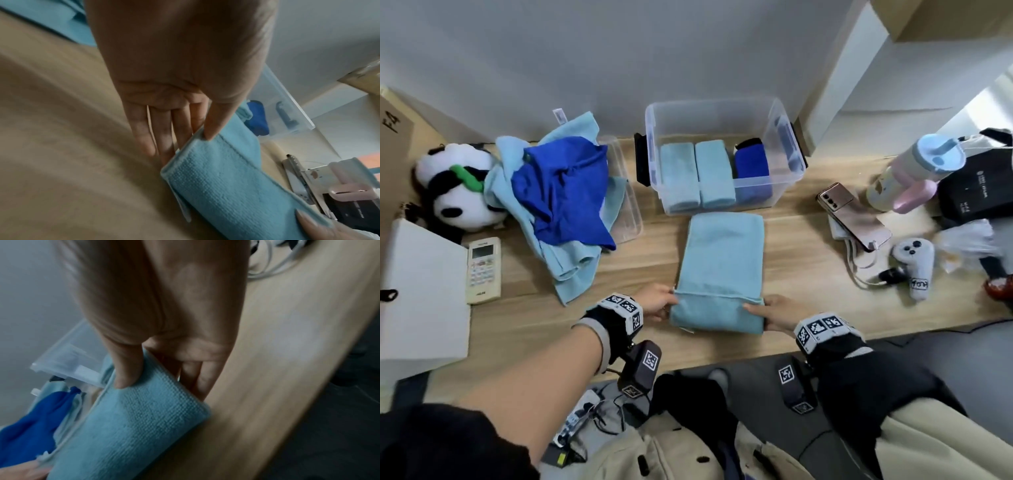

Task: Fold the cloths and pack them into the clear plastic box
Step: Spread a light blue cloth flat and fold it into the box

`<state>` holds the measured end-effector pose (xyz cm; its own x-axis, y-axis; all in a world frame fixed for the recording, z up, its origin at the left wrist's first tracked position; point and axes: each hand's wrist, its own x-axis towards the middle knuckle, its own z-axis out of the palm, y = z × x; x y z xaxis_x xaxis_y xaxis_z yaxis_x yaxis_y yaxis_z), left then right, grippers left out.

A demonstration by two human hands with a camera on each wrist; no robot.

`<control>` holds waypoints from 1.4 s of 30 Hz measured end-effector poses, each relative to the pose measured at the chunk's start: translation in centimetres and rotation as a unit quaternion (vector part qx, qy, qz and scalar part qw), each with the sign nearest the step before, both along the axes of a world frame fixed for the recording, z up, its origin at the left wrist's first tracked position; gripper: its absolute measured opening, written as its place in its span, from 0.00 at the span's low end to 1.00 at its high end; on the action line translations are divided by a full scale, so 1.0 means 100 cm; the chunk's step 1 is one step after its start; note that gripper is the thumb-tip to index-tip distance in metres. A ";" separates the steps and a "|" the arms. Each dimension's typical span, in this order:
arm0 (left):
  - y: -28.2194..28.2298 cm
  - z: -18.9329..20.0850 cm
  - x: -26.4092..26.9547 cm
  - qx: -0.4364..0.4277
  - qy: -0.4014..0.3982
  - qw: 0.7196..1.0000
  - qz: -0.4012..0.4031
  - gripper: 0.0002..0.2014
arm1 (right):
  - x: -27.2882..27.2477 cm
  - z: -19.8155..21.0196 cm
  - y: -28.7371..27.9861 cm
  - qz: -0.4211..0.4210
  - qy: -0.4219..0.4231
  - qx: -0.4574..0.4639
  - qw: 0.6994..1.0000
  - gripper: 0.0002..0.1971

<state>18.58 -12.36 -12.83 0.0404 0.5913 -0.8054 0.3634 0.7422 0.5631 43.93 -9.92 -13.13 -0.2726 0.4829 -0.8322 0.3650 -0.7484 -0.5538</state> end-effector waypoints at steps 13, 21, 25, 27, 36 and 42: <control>-0.007 -0.014 0.000 -0.076 -0.039 0.992 -0.089 0.07 | 0.005 -0.016 -0.011 0.112 -0.111 -0.043 0.987 0.18; 0.056 -0.016 -0.001 0.113 0.092 0.979 0.144 0.14 | 0.002 -0.023 0.004 0.182 -0.150 -0.030 0.971 0.14; 0.090 -0.013 0.010 0.087 0.007 0.977 0.192 0.24 | 0.001 -0.024 0.003 0.173 -0.145 -0.036 0.974 0.08; 0.100 -0.011 0.015 0.138 -0.006 0.974 0.181 0.27 | 0.001 -0.025 0.004 0.167 -0.136 -0.037 0.976 0.07; 0.106 -0.001 0.003 0.246 0.043 0.966 0.071 0.28 | 0.002 -0.027 0.014 0.167 -0.128 0.016 0.978 0.14; 0.060 -0.003 -0.011 0.248 -0.010 0.969 0.009 0.14 | -0.006 -0.024 0.018 0.127 -0.119 0.092 0.980 0.13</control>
<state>17.48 -6.34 -13.10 0.0393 0.9062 -0.4210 0.3380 0.3844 0.8591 43.35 -8.09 -15.51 -0.2117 0.5724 -0.7922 0.6619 -0.5123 -0.5471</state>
